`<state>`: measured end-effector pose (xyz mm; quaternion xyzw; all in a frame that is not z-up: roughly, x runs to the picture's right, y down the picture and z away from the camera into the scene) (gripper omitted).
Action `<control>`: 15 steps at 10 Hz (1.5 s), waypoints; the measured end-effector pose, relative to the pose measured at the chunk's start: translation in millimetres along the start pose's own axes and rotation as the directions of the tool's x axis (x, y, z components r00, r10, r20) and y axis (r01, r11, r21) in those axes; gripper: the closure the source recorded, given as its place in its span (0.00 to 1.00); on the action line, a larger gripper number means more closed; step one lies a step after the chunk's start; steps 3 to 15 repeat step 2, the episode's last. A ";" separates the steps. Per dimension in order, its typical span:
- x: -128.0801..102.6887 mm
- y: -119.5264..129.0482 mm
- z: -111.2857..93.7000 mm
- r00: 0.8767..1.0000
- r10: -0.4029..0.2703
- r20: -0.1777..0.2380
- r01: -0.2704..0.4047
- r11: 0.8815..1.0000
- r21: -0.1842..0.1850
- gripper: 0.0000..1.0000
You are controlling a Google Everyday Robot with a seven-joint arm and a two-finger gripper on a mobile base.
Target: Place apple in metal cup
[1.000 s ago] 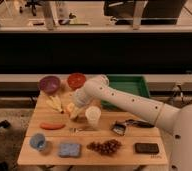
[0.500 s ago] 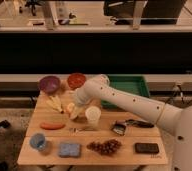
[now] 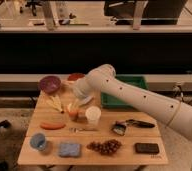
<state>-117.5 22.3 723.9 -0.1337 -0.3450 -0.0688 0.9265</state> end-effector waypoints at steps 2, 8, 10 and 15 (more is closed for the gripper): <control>15.4 4.0 -21.0 1.000 0.020 -0.019 -0.019 0.999 0.029 0.20; 15.4 4.0 -21.0 1.000 0.020 -0.019 -0.019 0.999 0.029 0.20; 15.4 4.0 -21.0 1.000 0.020 -0.019 -0.019 0.999 0.029 0.20; 15.4 4.0 -21.0 1.000 0.020 -0.019 -0.019 0.999 0.029 0.20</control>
